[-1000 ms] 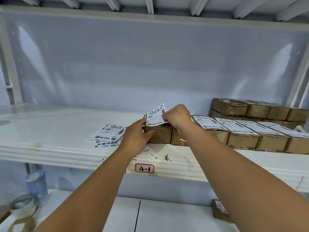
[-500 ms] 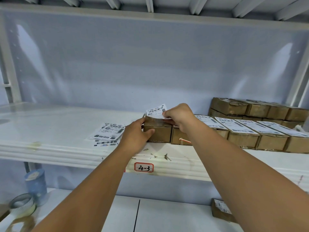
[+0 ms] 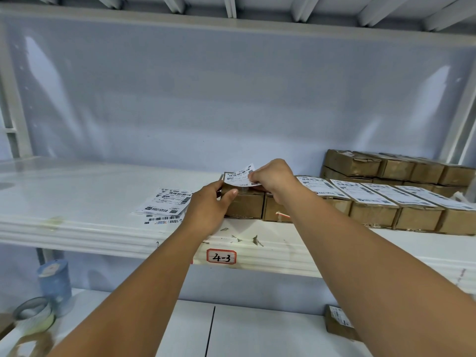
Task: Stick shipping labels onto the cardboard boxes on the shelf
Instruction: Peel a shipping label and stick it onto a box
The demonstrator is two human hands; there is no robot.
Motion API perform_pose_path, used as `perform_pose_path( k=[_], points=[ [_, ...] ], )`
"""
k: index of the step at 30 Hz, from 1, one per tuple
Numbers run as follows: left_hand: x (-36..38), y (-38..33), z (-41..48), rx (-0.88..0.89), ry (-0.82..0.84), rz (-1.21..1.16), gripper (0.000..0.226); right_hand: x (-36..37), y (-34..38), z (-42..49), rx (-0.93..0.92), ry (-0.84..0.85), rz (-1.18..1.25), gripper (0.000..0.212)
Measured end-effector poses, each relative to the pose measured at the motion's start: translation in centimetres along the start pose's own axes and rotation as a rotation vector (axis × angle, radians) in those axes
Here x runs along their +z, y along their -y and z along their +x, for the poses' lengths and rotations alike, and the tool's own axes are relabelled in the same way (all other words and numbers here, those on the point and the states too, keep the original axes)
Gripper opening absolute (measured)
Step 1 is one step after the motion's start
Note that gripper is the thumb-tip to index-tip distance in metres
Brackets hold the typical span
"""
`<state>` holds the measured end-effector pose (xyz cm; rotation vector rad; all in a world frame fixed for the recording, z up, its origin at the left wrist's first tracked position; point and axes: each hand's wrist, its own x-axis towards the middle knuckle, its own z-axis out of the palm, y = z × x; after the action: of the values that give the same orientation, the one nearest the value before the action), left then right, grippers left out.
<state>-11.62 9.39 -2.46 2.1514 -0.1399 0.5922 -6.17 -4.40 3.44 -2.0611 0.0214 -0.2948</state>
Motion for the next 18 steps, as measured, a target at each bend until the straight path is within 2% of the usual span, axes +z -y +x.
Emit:
perform_pose_path(
  k=[11, 18],
  points=[
    [-0.01, -0.15, -0.17, 0.018, -0.018, 0.006, 0.022, 0.06, -0.17, 0.27, -0.018, -0.016, -0.044, 0.025],
    [-0.2, -0.88, -0.61, 0.01, -0.037, 0.001, 0.032, 0.11, 0.0, 0.05, -0.015, -0.019, -0.067, 0.021]
  ],
)
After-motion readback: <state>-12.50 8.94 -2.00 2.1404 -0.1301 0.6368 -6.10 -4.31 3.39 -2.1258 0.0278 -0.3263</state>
